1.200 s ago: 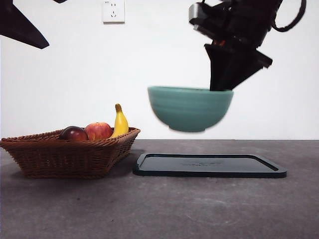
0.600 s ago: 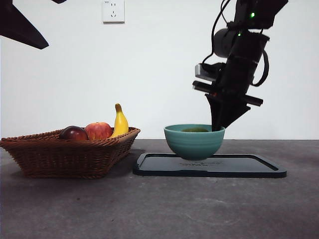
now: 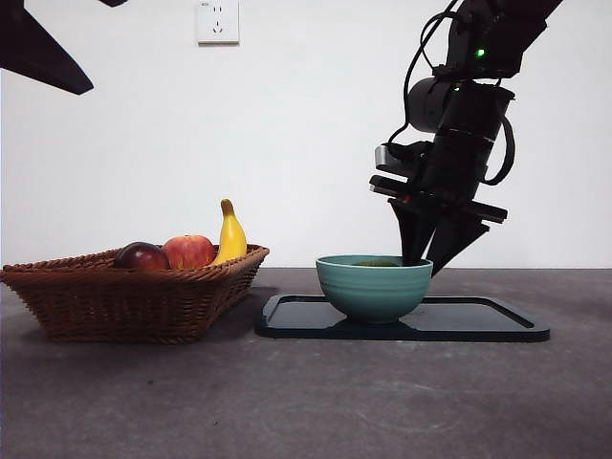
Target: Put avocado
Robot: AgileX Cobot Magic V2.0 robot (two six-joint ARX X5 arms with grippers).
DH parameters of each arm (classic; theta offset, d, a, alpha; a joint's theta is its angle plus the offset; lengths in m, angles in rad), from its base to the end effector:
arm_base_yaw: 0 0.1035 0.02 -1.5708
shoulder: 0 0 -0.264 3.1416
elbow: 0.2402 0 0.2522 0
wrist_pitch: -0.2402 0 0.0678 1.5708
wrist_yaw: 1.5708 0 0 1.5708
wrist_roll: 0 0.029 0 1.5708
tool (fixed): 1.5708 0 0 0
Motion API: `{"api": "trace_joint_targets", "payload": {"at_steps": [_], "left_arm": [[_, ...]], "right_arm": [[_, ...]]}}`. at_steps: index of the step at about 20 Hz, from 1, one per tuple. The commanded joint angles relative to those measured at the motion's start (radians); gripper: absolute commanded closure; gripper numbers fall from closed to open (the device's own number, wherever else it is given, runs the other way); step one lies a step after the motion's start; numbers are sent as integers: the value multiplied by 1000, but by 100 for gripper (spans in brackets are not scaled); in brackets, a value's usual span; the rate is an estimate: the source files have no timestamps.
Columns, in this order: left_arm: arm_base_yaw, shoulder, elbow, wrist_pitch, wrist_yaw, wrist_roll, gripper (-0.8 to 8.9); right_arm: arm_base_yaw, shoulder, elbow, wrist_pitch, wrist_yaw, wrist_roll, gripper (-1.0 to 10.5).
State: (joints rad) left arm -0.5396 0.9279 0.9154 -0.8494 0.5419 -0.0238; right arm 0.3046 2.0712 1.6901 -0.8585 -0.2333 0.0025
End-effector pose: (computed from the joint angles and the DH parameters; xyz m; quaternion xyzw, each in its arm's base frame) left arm 0.1362 -0.0990 0.3014 -0.0097 0.4233 -0.4627 0.7789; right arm 0.4059 0.1346 0.2089 -0.0197 0.5808 0.2156 0.7848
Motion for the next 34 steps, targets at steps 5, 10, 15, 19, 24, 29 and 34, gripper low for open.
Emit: {"api": "trace_joint_targets", "payload": {"at_steps": [5,10,15,19,24,29,34], "left_arm": [[-6,6,11,5,5,12,502],[-6,6,11,9,5,12,502],[-6,6,11,10,5,12,502],[-6,6,11,12,5,12,502],[-6,6,11,12,5,12,502],[-6,6,11,11,5,12,502],[-6,6,11,11,5,12,502]], "right_arm": [[-1,-150,29,-38,51,16,746],[26,-443,28,-191,24,-3,746],[81,-687,-54,-237,24,-3,746],[117,-909,-288,-221,23,-1,746],[157,-1161,-615,-174,-58,52,746],[173,-1286,-785,-159,-118,80,746],[173,-1296,-789,-132,-119,81,746]]}}
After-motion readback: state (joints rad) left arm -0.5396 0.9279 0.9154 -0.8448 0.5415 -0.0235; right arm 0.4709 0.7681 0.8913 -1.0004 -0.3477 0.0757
